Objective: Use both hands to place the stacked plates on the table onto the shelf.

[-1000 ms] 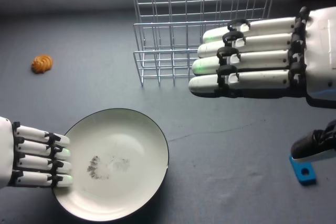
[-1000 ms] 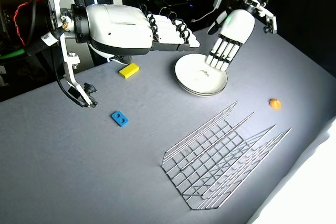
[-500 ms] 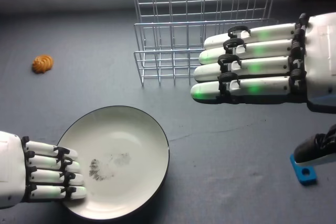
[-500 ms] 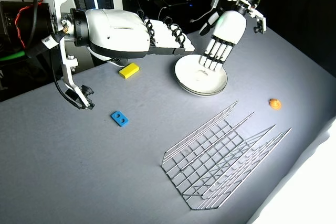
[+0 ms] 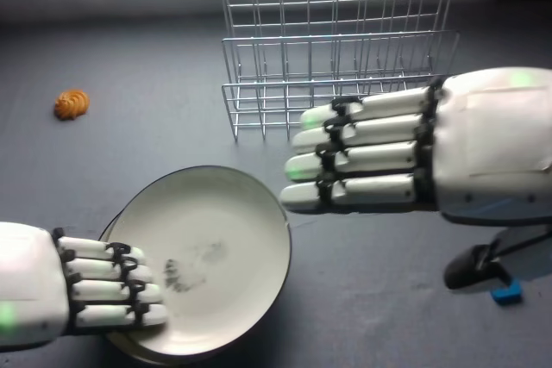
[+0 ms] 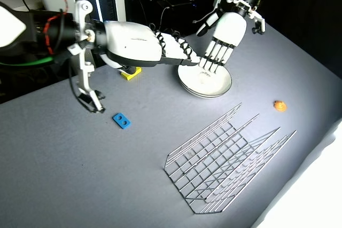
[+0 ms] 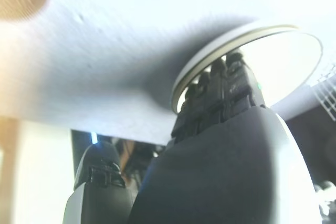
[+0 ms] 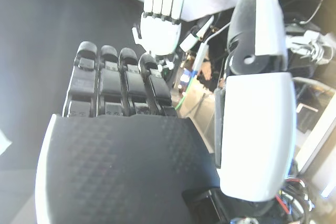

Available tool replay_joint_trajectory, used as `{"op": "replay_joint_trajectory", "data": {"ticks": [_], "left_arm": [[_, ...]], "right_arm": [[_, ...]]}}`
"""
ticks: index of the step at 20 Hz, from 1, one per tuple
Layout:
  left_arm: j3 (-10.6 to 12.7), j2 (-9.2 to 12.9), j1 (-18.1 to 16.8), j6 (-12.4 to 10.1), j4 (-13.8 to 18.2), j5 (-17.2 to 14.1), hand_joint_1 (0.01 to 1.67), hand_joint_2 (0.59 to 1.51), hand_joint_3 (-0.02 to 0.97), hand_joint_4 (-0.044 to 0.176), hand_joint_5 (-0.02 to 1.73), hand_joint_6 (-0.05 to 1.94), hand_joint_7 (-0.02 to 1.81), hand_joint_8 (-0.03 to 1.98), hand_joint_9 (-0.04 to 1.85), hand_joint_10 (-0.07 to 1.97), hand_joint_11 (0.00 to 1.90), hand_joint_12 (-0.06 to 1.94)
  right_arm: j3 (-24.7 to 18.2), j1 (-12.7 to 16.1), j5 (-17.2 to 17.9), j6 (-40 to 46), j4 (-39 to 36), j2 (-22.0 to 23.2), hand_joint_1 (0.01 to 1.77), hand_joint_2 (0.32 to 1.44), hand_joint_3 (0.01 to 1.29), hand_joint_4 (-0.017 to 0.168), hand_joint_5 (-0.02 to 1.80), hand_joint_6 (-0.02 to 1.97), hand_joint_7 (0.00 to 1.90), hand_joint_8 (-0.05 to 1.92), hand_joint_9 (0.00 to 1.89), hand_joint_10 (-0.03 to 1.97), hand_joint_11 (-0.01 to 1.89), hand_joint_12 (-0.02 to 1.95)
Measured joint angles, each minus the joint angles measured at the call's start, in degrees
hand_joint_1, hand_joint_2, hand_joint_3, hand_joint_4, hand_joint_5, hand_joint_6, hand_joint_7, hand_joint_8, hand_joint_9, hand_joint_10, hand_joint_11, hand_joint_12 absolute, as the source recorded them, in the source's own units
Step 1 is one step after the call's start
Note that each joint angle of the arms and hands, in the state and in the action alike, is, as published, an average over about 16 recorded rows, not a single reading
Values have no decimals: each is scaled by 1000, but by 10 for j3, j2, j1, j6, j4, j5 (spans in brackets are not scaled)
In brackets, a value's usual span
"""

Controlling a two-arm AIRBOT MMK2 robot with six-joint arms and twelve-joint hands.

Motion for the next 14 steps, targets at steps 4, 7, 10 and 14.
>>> {"op": "replay_joint_trajectory", "data": {"ticks": [4,7,10,14], "left_arm": [[-16,-9,0,0,-33,16,13,1139,18,-4,-9,-20,-14,-10,1,4,15,14],[-28,-16,-3,0,-56,27,13,1141,18,-4,-9,-19,-14,-13,-2,3,14,14],[-37,-24,-7,0,-78,37,13,1143,18,-3,-9,-19,-15,-15,-4,2,14,14],[-45,-33,-12,0,-102,45,13,1144,18,-4,-9,-19,-15,-17,-3,-1,14,15]], "right_arm": [[4,-4,-17,-27,17,-23,1026,906,18,2,19,25,22,14,13,5,19,-7],[10,-5,-29,-50,32,-40,1023,908,18,2,19,25,22,14,13,5,19,-7],[17,-6,-37,-70,45,-56,1023,908,18,2,19,25,22,14,13,5,19,-7],[29,-8,-43,-96,57,-79,1028,912,18,2,20,25,22,15,13,6,19,-7]]}}
